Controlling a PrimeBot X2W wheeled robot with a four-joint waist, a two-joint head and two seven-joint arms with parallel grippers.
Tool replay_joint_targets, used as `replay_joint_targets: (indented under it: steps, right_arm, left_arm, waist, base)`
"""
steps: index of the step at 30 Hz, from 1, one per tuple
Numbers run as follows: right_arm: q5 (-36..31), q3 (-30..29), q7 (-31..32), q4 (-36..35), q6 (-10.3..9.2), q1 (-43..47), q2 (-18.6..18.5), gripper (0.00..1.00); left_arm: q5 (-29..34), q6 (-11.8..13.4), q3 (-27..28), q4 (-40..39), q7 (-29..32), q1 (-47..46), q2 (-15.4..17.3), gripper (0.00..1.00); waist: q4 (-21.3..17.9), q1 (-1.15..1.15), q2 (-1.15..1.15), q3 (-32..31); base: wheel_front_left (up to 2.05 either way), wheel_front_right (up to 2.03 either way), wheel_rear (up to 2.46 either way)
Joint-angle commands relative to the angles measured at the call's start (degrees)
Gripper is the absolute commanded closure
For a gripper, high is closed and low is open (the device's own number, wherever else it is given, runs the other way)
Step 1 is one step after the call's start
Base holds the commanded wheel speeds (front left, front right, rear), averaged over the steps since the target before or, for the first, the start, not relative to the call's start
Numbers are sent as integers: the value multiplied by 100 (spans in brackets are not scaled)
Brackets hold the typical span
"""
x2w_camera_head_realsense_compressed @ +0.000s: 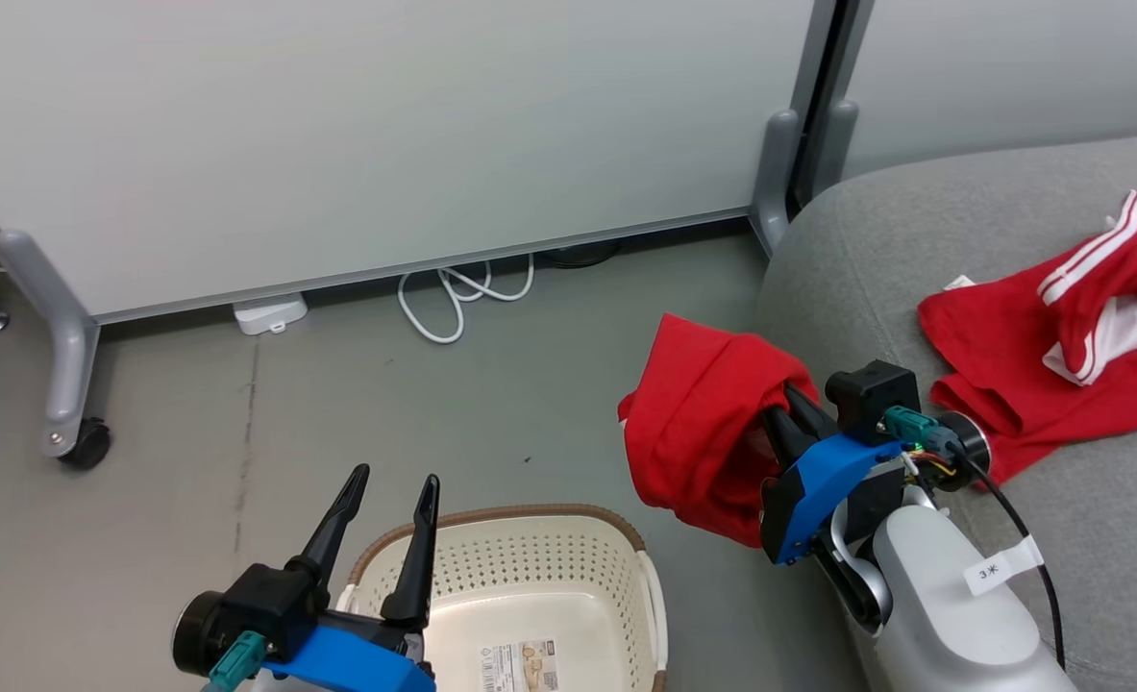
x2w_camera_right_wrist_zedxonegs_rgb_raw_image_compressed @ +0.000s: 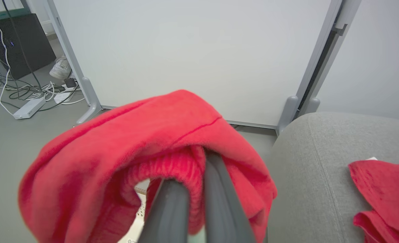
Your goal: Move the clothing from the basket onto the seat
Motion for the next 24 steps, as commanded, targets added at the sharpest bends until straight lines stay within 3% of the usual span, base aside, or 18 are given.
replay_joint_targets:
  steps: [1,11,24]
  right_arm:
    - [-28,-5,16,-54,3,62,-2,100]
    - [39,43,28,-227,2,105,-2,100]
    - [134,-10,-17,-401,3,209,0,100]
  left_arm:
    - [59,-43,50,14,-22,34,-19,0]
    - [365,-232,181,135,-20,-102,-166,0]
    - [509,-293,182,151,-20,-269,-171,0]
  waist:
    - [-81,0,0,23]
    - [-813,0,0,138]
    - [-1878,0,0,324]
  base:
    - [0,0,0]
    - [0,0,0]
    - [0,0,0]
